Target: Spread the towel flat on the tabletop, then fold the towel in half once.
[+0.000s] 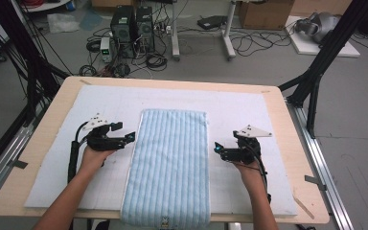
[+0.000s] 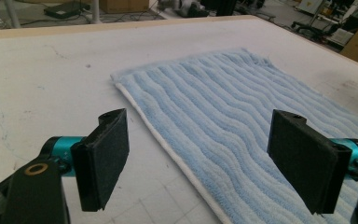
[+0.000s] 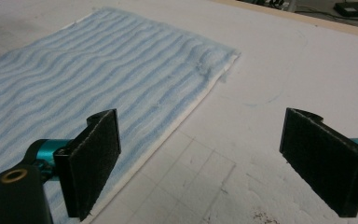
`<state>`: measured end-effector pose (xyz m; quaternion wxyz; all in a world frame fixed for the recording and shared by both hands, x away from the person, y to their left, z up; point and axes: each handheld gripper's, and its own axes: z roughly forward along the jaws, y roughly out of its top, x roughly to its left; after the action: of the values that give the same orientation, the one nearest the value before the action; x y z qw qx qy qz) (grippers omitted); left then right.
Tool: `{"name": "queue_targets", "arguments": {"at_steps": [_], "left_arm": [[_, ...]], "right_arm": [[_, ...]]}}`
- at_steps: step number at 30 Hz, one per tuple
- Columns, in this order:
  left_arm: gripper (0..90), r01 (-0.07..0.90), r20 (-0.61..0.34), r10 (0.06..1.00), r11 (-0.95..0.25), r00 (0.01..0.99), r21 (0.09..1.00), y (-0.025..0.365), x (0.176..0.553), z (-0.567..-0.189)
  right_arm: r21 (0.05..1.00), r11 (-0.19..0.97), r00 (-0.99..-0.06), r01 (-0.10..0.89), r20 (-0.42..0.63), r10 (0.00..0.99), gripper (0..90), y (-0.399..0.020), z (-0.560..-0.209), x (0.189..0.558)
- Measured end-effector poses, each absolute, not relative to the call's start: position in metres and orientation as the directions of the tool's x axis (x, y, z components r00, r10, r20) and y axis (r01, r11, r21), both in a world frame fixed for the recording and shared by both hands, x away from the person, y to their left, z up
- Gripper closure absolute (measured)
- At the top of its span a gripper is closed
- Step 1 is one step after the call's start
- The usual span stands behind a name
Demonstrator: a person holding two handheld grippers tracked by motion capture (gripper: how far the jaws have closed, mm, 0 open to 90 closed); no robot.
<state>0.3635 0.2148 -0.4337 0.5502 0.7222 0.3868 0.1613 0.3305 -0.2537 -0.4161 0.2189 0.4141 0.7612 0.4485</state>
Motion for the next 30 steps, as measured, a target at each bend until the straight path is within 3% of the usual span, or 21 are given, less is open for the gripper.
{"name": "queue_targets", "arguments": {"at_steps": [19, 30], "left_arm": [[19.4, 0.431, -0.256, 0.744, -0.047, 0.617, 0.901, 0.217, 0.372, -0.438], [20.1, 0.500, -0.259, 0.783, -0.075, 0.565, 0.863, 0.206, 0.403, -0.436]], "right_arm": [[0.856, 0.257, -0.560, 0.448, 0.045, 0.827, 11.4, -0.250, -0.419, 0.333], [0.857, 0.242, -0.570, 0.454, 0.071, 0.818, 11.4, -0.252, -0.419, 0.334]]}}
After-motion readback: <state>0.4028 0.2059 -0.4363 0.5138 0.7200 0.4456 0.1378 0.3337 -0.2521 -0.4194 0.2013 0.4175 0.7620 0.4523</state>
